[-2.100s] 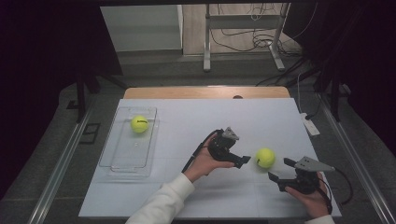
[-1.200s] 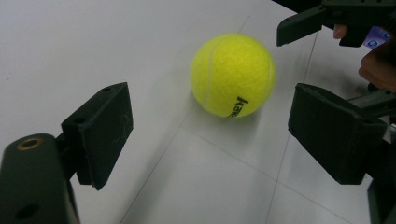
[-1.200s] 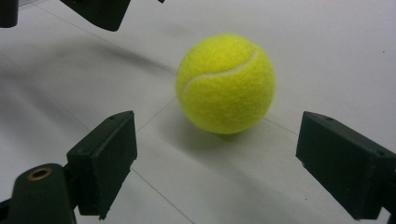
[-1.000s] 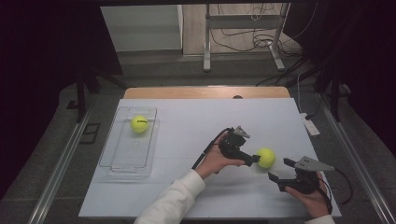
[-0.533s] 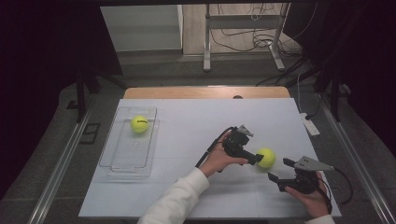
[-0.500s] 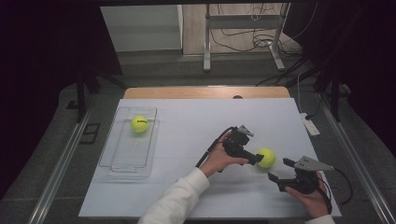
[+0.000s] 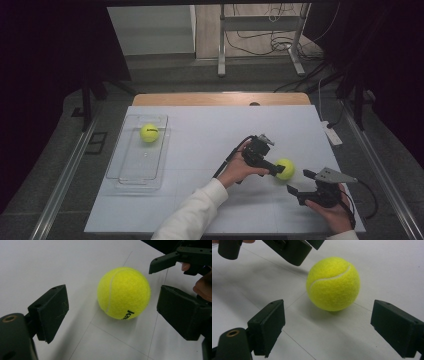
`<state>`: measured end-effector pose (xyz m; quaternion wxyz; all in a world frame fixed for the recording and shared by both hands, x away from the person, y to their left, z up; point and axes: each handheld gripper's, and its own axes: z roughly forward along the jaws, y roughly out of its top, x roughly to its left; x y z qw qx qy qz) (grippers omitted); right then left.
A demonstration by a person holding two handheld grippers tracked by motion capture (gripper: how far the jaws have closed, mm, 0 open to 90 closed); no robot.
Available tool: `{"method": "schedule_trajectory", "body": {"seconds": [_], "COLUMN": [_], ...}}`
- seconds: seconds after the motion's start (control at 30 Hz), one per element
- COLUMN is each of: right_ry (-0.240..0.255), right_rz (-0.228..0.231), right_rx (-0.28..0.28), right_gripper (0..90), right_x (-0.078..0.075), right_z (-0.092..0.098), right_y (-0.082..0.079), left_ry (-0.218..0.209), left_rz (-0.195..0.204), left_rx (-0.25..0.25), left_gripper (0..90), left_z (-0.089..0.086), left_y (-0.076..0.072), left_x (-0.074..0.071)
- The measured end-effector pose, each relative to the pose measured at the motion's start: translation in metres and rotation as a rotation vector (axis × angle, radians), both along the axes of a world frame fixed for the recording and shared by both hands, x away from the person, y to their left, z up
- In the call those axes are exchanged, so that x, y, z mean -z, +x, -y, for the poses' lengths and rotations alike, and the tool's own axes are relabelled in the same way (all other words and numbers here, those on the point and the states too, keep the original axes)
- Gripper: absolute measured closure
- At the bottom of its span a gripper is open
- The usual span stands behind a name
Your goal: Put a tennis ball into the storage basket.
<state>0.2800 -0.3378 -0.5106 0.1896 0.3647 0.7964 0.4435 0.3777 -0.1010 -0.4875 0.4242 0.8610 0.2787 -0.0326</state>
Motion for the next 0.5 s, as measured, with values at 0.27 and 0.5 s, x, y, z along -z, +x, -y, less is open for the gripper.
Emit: {"method": "schedule_trajectory", "body": {"seconds": [0.27, 0.5], "right_ry": [-0.001, -0.001], "right_rz": [0.0, -0.001], "right_rx": [-0.001, -0.001], "right_gripper": [12.9, 12.8], "right_x": [0.0, 0.0], "right_z": [0.0, 0.0], "right_y": [0.0, 0.0], "left_ry": [0.012, 0.013], "left_rz": [-0.004, -0.007], "left_rx": [0.008, 0.016], "left_gripper": [11.7, 11.8], "left_z": [0.005, 0.012], "left_y": [0.002, 0.003], "left_x": [0.001, 0.003]}}
